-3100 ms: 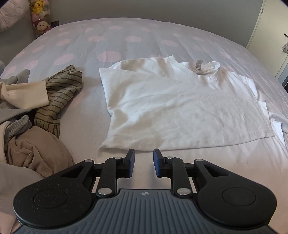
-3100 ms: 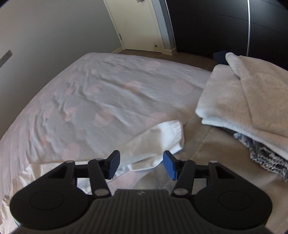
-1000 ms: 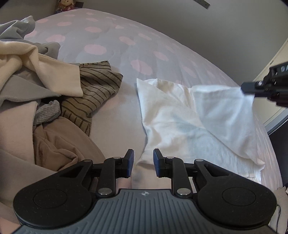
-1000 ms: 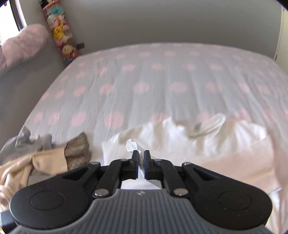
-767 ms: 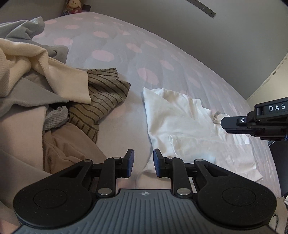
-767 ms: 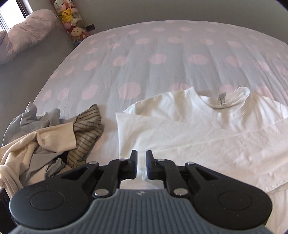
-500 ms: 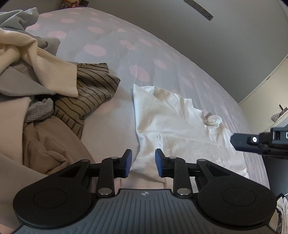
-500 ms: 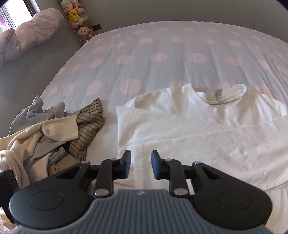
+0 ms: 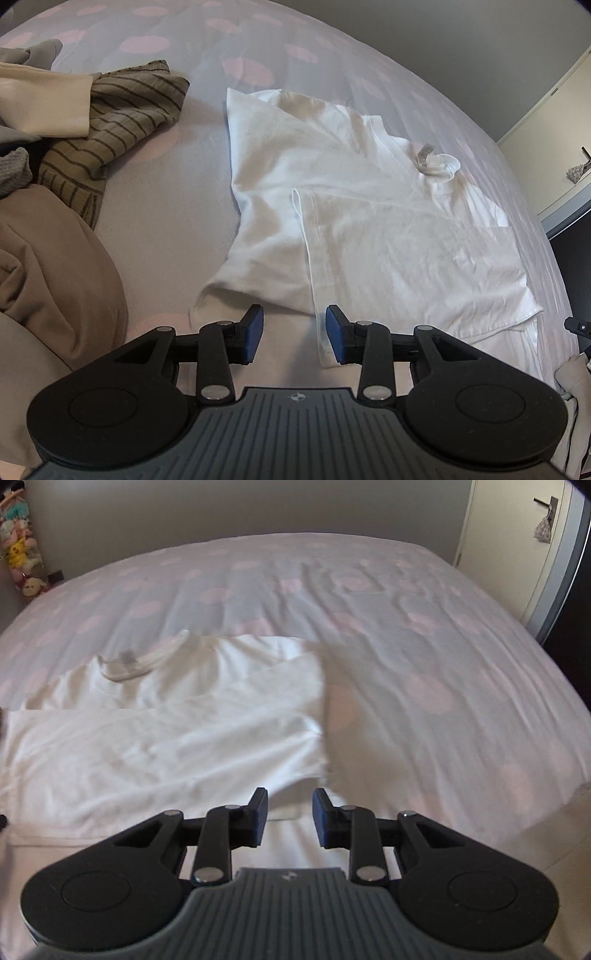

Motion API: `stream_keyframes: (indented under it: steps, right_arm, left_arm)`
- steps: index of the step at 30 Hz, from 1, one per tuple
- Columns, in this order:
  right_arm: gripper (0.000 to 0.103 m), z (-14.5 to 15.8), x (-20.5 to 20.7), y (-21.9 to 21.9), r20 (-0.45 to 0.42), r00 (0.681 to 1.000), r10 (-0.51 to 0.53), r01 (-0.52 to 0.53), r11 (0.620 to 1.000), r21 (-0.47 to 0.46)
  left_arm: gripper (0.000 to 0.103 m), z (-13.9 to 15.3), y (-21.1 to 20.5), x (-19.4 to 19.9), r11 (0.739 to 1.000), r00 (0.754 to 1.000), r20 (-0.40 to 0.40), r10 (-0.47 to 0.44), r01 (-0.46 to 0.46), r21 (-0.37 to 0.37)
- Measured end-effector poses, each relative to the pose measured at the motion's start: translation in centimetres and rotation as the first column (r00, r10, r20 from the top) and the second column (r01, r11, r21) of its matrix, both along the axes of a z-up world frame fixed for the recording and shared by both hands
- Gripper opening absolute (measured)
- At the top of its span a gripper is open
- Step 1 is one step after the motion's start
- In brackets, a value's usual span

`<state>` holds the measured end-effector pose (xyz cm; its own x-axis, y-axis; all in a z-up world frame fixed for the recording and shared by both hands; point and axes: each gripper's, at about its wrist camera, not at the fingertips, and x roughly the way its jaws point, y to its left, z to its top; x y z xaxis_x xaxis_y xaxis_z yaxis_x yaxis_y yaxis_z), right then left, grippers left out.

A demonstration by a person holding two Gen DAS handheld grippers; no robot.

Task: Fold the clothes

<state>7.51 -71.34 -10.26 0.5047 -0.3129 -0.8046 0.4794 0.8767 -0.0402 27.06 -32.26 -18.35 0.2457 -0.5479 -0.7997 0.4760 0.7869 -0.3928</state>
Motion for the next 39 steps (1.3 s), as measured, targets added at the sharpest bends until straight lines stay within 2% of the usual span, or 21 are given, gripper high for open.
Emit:
stream_keyframes:
  steps: [4,10,11,12,13,15,18,25,28,29,30,32,36,39]
  right_arm:
    - [0.03,-2.7,-0.5,-2.1,-0.071,0.996,0.062,-0.068,0.994,-0.082]
    - [0.03,-6.0,2.4,-2.4,-0.107,0.979,0.174,-0.189,0.971,-0.148]
    - [0.03,-6.5,2.9,-2.5,-0.114,0.978,0.177,-0.193,0.969,-0.156]
    - [0.029,-6.9,3.4,-2.7,-0.121,0.976,0.178,-0.197,0.967,-0.163]
    - [0.026,-7.2,3.7,-2.9,-0.12,0.977,0.177,-0.195,0.967,-0.162]
    - [0.009,-7.2,3.8,-3.1,-0.11,0.98,0.164,-0.182,0.967,-0.177]
    - [0.008,-7.3,3.2,-3.7,-0.112,0.981,0.159,-0.178,0.966,-0.186]
    - [0.008,-8.1,1.9,-5.0,-0.079,0.99,0.118,-0.127,0.986,-0.11]
    - [0.009,-8.1,1.2,-5.0,-0.065,0.994,0.091,-0.097,0.991,-0.094]
    - [0.01,-8.1,0.9,-4.9,-0.051,0.996,0.079,-0.084,0.992,-0.09]
    - [0.01,-8.3,0.6,-4.9,-0.04,0.997,0.067,-0.07,0.994,-0.083]
    - [0.01,-8.7,-0.2,-4.8,0.004,0.999,0.041,-0.04,0.997,-0.073]
    - [0.012,-8.6,-1.0,-4.9,0.055,0.998,0.019,-0.016,0.998,-0.052]
    - [0.021,-8.3,-1.2,-4.8,0.046,0.997,0.067,-0.064,0.996,-0.069]
  left_arm:
    - [0.034,0.3,-0.9,-0.4,1.0,1.0,0.021,-0.012,0.012,0.016]
    - [0.033,0.7,-2.6,-1.1,0.996,0.997,0.044,-0.059,0.056,0.071]
    - [0.03,0.7,-2.7,-1.2,0.996,0.997,0.048,-0.065,0.062,0.069]
    - [0.018,0.7,-2.9,-1.2,0.996,0.996,0.052,-0.072,0.068,0.065]
    - [0.012,0.6,-3.0,-1.2,0.996,0.995,0.055,-0.078,0.075,0.056]
    - [0.002,0.4,-3.1,-1.2,0.995,0.994,0.064,-0.087,0.084,0.048]
    - [0.001,0.4,-3.2,-1.2,0.995,0.993,0.067,-0.092,0.089,0.046]
    - [0.001,1.0,-2.8,-0.9,0.993,0.993,0.06,-0.101,0.097,0.067]
    - [0.003,2.1,-1.9,-0.8,0.995,0.992,0.09,-0.084,0.08,0.053]
    - [0.012,2.6,-1.5,-0.7,0.998,0.992,0.109,-0.066,0.062,0.032]
    - [0.027,2.8,-1.2,-0.5,0.999,0.991,0.124,-0.041,0.041,0.008]
    - [0.044,3.2,-0.8,-0.1,1.0,0.99,0.142,0.011,-0.009,-0.018]
    - [0.045,3.4,-1.7,1.4,0.999,0.986,0.165,0.034,-0.031,-0.022]
    - [0.045,2.6,-3.6,2.4,0.999,0.98,0.198,-0.022,0.011,0.053]
